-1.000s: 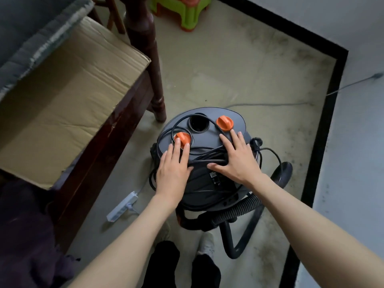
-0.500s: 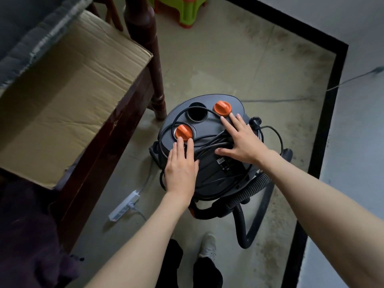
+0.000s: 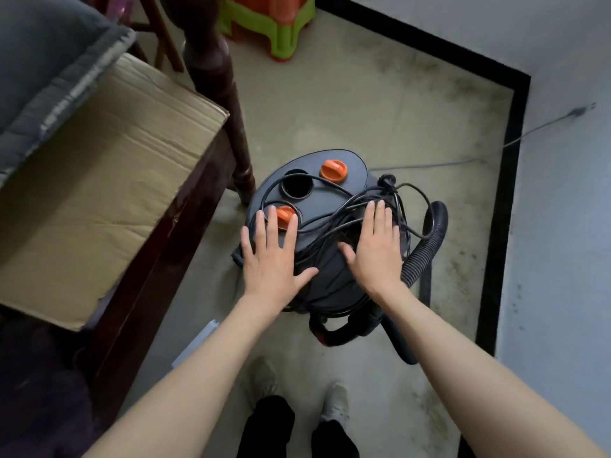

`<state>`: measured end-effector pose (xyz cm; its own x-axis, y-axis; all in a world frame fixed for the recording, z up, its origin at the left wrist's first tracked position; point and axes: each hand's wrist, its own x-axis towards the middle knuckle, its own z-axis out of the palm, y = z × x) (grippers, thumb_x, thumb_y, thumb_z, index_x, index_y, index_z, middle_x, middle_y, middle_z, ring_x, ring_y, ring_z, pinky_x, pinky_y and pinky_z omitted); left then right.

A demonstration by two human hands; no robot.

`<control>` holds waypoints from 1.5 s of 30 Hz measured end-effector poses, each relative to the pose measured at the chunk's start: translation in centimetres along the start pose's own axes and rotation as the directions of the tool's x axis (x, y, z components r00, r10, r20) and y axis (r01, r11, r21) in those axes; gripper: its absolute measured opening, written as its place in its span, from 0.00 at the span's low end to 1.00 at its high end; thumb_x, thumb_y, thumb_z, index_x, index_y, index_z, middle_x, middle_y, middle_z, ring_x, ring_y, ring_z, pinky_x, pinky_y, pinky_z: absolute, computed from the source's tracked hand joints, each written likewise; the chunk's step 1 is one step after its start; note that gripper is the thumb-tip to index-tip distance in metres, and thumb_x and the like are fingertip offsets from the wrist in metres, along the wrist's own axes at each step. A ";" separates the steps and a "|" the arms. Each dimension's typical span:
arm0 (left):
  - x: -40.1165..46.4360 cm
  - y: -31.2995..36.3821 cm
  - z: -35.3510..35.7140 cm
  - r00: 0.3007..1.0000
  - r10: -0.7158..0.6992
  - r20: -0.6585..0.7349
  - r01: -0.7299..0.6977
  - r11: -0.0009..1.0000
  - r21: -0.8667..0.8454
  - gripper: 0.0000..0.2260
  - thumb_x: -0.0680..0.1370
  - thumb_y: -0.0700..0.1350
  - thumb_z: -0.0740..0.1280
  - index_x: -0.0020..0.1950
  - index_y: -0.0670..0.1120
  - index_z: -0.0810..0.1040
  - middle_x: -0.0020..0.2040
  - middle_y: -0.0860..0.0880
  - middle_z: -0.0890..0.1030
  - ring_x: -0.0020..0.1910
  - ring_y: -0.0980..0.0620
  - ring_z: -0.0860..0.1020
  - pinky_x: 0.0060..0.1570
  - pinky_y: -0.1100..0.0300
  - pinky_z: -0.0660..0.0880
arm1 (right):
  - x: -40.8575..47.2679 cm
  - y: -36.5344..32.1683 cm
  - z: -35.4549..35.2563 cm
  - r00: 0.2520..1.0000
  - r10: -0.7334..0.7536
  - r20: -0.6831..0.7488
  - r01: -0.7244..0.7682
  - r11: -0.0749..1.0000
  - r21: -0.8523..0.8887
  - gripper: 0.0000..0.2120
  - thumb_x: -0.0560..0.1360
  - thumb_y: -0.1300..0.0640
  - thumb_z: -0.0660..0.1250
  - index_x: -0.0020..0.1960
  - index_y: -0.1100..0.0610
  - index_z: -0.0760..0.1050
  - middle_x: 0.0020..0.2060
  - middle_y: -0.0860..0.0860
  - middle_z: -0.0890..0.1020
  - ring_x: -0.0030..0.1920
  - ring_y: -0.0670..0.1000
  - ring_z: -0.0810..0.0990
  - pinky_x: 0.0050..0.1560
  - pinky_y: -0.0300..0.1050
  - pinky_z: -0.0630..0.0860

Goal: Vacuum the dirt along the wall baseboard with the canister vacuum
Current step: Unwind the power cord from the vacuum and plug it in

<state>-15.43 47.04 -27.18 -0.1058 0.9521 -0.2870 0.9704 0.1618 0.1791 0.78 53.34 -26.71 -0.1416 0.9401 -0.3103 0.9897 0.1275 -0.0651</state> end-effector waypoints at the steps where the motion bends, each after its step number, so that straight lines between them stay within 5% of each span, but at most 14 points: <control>1: 0.7 -0.5 -0.1 1.000 0.022 0.016 -0.022 1.000 0.007 0.47 0.72 0.70 0.59 0.77 0.47 0.38 0.77 0.38 0.38 0.76 0.39 0.37 0.72 0.40 0.39 | 0.1 0.0 0.4 1.000 0.009 0.004 -0.009 1.000 -0.003 0.41 0.80 0.45 0.59 0.78 0.62 0.38 0.79 0.59 0.43 0.79 0.58 0.42 0.76 0.54 0.45; 6: 2.7 -1.4 0.7 0.990 0.112 0.089 -0.098 0.984 -0.151 0.52 0.69 0.70 0.64 0.77 0.46 0.36 0.76 0.39 0.33 0.75 0.42 0.35 0.73 0.48 0.41 | 0.9 0.3 1.4 1.000 -0.018 0.022 0.018 1.000 -0.007 0.38 0.81 0.49 0.58 0.78 0.62 0.38 0.79 0.58 0.43 0.79 0.57 0.43 0.76 0.55 0.46; 31: 2.3 2.7 1.3 0.985 -0.162 0.063 0.173 0.946 -0.275 0.50 0.70 0.66 0.67 0.78 0.49 0.39 0.76 0.41 0.34 0.76 0.43 0.38 0.73 0.48 0.41 | 6.3 3.4 -2.1 0.910 -0.371 0.186 0.377 0.926 0.002 0.38 0.82 0.48 0.58 0.79 0.60 0.38 0.79 0.58 0.41 0.78 0.57 0.41 0.76 0.53 0.42; 35: 2.4 2.8 1.1 0.981 -0.173 0.084 0.190 0.941 -0.281 0.51 0.70 0.67 0.67 0.77 0.49 0.37 0.76 0.42 0.32 0.76 0.44 0.36 0.73 0.49 0.40 | 6.2 4.7 -4.0 0.905 -0.423 0.039 0.417 0.902 0.113 0.30 0.82 0.52 0.58 0.78 0.62 0.52 0.79 0.57 0.53 0.79 0.56 0.49 0.77 0.52 0.45; 38: 2.3 2.9 1.0 0.979 -0.178 0.094 0.198 0.941 -0.273 0.51 0.69 0.67 0.66 0.77 0.49 0.36 0.75 0.42 0.31 0.76 0.45 0.35 0.73 0.50 0.39 | 6.7 6.7 -5.3 0.957 -0.238 -0.167 0.277 0.921 0.275 0.24 0.79 0.54 0.63 0.72 0.64 0.66 0.70 0.60 0.70 0.72 0.59 0.65 0.72 0.49 0.58; 41: 2.4 2.9 1.1 0.977 -0.188 0.104 0.209 0.941 -0.265 0.52 0.69 0.68 0.66 0.77 0.49 0.35 0.75 0.42 0.30 0.75 0.45 0.34 0.73 0.49 0.39 | 8.6 7.5 -5.7 0.985 -0.142 0.100 0.071 0.856 0.513 0.29 0.75 0.49 0.70 0.70 0.61 0.65 0.65 0.58 0.74 0.67 0.58 0.71 0.65 0.47 0.65; 43: 2.5 3.0 1.0 0.977 -0.188 0.098 0.208 0.940 -0.272 0.52 0.69 0.67 0.66 0.77 0.49 0.36 0.75 0.42 0.30 0.75 0.45 0.34 0.74 0.49 0.40 | 9.3 7.2 -5.1 0.946 -0.173 0.273 0.009 0.860 0.511 0.41 0.72 0.45 0.73 0.75 0.61 0.58 0.70 0.57 0.70 0.70 0.58 0.68 0.68 0.49 0.66; 45: 2.6 3.1 1.0 0.978 -0.189 0.091 0.207 0.938 -0.276 0.52 0.69 0.67 0.67 0.77 0.48 0.36 0.75 0.42 0.30 0.75 0.45 0.33 0.74 0.48 0.40 | 9.5 6.6 -3.9 0.951 -0.164 0.261 0.044 0.910 0.413 0.49 0.70 0.42 0.74 0.77 0.62 0.52 0.73 0.58 0.67 0.73 0.58 0.65 0.72 0.54 0.63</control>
<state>-12.50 49.75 -28.28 -0.2676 0.8766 -0.3999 0.8289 0.4211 0.3682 6.07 64.33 -26.38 -0.3027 0.7907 -0.5321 0.8853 0.0265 -0.4643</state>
